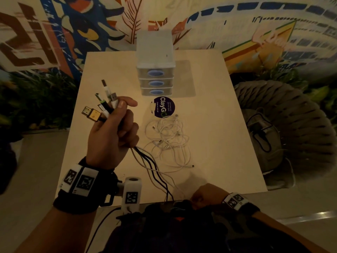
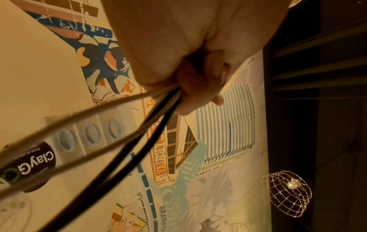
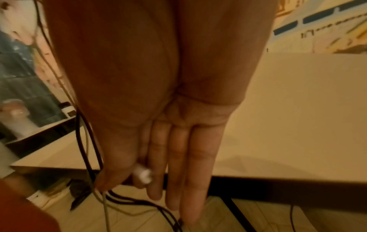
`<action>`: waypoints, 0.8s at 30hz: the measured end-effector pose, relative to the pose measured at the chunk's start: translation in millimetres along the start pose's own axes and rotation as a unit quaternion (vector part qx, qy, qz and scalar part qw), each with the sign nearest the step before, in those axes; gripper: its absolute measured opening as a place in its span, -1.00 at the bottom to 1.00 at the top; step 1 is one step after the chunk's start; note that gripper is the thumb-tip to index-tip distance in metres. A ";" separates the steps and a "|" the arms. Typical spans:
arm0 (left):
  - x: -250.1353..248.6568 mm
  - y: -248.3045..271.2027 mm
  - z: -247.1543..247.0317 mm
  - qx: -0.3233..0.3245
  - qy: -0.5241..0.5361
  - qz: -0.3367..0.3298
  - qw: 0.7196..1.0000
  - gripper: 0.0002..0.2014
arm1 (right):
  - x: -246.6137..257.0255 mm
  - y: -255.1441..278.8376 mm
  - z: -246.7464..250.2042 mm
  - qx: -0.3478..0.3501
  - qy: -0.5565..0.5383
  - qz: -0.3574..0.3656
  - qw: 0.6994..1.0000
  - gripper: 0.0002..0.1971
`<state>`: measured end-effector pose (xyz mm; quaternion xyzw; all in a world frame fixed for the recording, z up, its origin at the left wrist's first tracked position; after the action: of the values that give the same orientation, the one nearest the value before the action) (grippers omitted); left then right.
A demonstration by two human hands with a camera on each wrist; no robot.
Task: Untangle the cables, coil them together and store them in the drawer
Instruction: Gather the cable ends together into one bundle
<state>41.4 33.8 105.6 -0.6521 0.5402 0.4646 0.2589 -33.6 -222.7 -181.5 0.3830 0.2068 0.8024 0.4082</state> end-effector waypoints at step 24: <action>5.6 -14.7 26.6 -0.046 0.003 0.008 0.999 -0.73 | 102.3 -36.9 90.3 -0.102 -0.324 -0.031 0.940 -0.45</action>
<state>46.6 57.7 86.7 -0.6609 0.5239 0.4888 0.2231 17.3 -116.3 -103.7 0.5722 -0.0080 0.6385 0.5147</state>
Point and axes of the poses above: each hand's wrist, its own y-axis away from the middle knuckle, its own z-axis out of the back of the hand, x = y × z, the point moved 10 cm from there along -y, towards the middle knuckle, and after that the axes turned 12 degrees about -x, right-handed, at the moved point
